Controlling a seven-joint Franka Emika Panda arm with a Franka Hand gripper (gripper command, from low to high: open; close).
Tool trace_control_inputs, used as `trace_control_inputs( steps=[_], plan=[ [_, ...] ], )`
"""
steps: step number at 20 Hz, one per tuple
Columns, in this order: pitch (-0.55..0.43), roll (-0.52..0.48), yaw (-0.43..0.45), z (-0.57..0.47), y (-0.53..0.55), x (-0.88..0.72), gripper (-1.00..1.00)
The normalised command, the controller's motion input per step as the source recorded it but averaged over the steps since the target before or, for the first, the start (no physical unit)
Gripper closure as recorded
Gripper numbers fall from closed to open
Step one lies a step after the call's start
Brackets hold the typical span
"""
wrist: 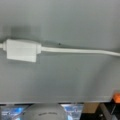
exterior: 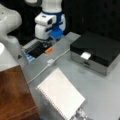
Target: Turn off the lamps. Pick up the book. Place the book on the shelf position.
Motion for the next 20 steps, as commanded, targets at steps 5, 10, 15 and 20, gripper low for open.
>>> trace_control_inputs(
  steps=[5,10,15,20],
  plan=[
    [0.416,-0.248,-0.104,0.23,-0.01,0.94,-1.0],
    [0.355,-0.216,-0.071,0.2,0.0,0.87,-1.0],
    [0.305,-0.255,-0.031,0.19,0.01,0.68,-1.0],
    [0.257,-0.3,-0.016,0.12,0.02,0.49,-1.0]
  ],
)
